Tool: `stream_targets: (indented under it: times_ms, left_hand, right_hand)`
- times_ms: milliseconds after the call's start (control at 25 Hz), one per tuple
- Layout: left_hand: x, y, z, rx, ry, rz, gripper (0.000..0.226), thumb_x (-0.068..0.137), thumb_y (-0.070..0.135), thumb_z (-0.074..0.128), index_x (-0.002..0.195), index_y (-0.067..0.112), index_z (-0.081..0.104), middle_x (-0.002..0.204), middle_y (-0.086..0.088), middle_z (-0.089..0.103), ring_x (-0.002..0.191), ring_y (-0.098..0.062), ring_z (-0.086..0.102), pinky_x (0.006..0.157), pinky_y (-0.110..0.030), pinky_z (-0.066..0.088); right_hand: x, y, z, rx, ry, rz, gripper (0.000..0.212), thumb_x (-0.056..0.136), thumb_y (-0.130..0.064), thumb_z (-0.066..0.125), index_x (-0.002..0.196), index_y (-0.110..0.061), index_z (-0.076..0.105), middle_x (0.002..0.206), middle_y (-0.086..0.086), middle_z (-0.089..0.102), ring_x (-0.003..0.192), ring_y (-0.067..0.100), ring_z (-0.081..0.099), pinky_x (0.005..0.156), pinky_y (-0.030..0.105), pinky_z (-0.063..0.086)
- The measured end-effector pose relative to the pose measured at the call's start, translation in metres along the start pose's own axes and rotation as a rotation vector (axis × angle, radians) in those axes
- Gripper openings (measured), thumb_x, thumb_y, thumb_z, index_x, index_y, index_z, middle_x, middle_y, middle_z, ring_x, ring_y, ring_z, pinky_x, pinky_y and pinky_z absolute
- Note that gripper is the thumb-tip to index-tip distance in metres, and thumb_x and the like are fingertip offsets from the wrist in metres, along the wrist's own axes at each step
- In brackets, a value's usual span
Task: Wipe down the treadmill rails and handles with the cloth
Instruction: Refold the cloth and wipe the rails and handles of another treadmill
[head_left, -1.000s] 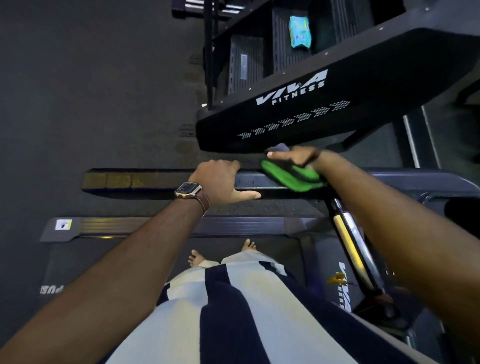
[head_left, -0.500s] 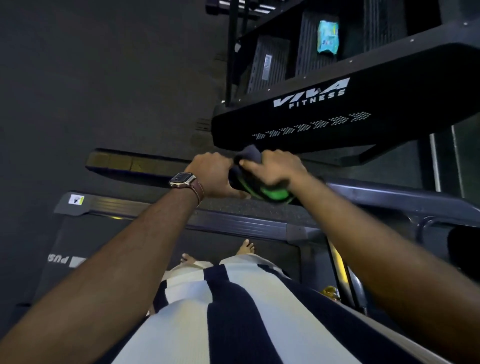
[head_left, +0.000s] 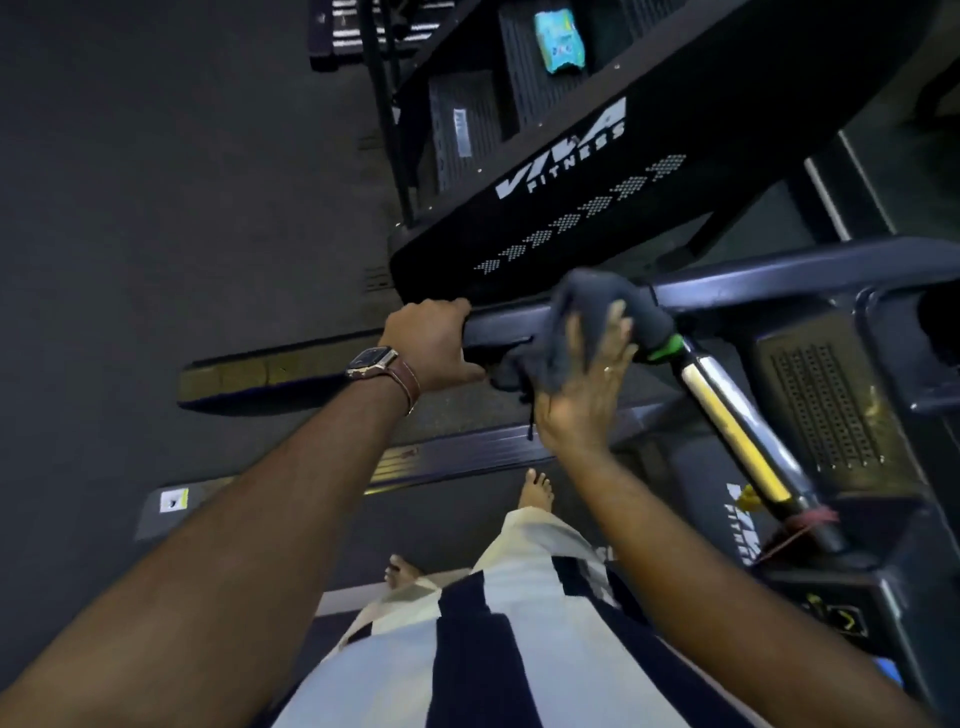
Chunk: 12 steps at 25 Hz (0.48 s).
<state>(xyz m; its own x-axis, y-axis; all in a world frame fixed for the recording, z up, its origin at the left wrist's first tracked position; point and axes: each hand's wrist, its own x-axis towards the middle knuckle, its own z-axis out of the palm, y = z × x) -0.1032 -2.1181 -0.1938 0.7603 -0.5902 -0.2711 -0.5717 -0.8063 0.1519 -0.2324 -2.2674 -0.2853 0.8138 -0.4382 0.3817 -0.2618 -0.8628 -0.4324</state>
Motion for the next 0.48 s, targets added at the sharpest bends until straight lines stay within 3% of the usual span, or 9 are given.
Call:
stream_targets:
  times_ms: [80, 120, 240, 280, 360, 440, 480]
  left_hand:
    - [0.002, -0.003, 0.003, 0.018, 0.022, 0.035, 0.05, 0.068, 0.055, 0.071, 0.096, 0.019, 0.049, 0.099, -0.006, 0.065, 0.092, -0.033, 0.063, 0.065, -0.034, 0.039]
    - [0.003, -0.006, 0.005, 0.028, 0.045, 0.062, 0.049, 0.069, 0.055, 0.069, 0.093, 0.02, 0.046, 0.097, -0.006, 0.065, 0.091, -0.034, 0.063, 0.064, -0.034, 0.038]
    - [0.008, -0.016, 0.014, 0.061, 0.08, 0.162, 0.042, 0.07, 0.045, 0.068, 0.092, 0.021, 0.04, 0.094, -0.002, 0.063, 0.087, -0.033, 0.063, 0.062, -0.032, 0.038]
    - [0.009, -0.019, 0.016, 0.069, 0.074, 0.193, 0.043, 0.069, 0.043, 0.068, 0.094, 0.02, 0.041, 0.094, -0.002, 0.063, 0.087, -0.033, 0.063, 0.063, -0.034, 0.041]
    - [0.011, -0.023, 0.015, 0.073, 0.062, 0.223, 0.047, 0.067, 0.043, 0.07, 0.098, 0.019, 0.042, 0.095, -0.002, 0.062, 0.086, -0.035, 0.063, 0.067, -0.037, 0.047]
    - [0.01, -0.024, 0.013, 0.074, 0.062, 0.227, 0.05, 0.066, 0.044, 0.071, 0.099, 0.019, 0.042, 0.097, -0.004, 0.062, 0.087, -0.036, 0.063, 0.068, -0.039, 0.049]
    - [0.01, -0.023, 0.013, 0.076, 0.058, 0.228, 0.05, 0.067, 0.042, 0.071, 0.099, 0.019, 0.042, 0.098, -0.004, 0.062, 0.088, -0.037, 0.063, 0.068, -0.038, 0.048]
  right_hand:
    - [0.022, -0.044, 0.011, 0.412, 0.274, 0.424, 0.083, 0.092, -0.039, 0.063, 0.156, -0.013, 0.016, 0.162, 0.023, -0.006, 0.152, 0.037, -0.001, 0.123, 0.052, 0.001]
    - [0.022, -0.064, 0.027, 0.62, 0.332, 0.541, 0.079, 0.095, -0.04, 0.058, 0.156, -0.013, 0.016, 0.163, 0.019, -0.005, 0.152, 0.035, 0.005, 0.123, 0.052, 0.007]
    - [-0.004, -0.087, 0.072, 0.944, 0.172, 0.778, 0.082, 0.093, -0.066, 0.046, 0.152, -0.012, 0.031, 0.16, 0.012, 0.027, 0.146, 0.027, 0.032, 0.115, 0.054, 0.031]
    - [-0.003, -0.082, 0.073, 1.045, 0.171, 0.851, 0.086, 0.09, -0.073, 0.045, 0.15, -0.012, 0.036, 0.155, 0.013, 0.038, 0.142, 0.025, 0.039, 0.114, 0.051, 0.035]
    - [0.017, -0.074, 0.064, 1.162, 0.308, 1.079, 0.079, 0.095, -0.065, 0.044, 0.153, -0.015, 0.03, 0.155, 0.01, 0.037, 0.141, 0.02, 0.039, 0.113, 0.034, 0.036]
    - [0.032, -0.083, 0.051, 1.089, 0.594, 1.013, 0.067, 0.101, -0.05, 0.042, 0.158, -0.026, 0.015, 0.161, 0.005, 0.023, 0.145, 0.018, 0.031, 0.113, 0.027, 0.033]
    - [0.024, -0.096, 0.046, 0.981, 0.598, 0.912, 0.07, 0.101, -0.05, 0.043, 0.158, -0.028, 0.01, 0.163, 0.005, 0.017, 0.147, 0.018, 0.026, 0.116, 0.028, 0.031]
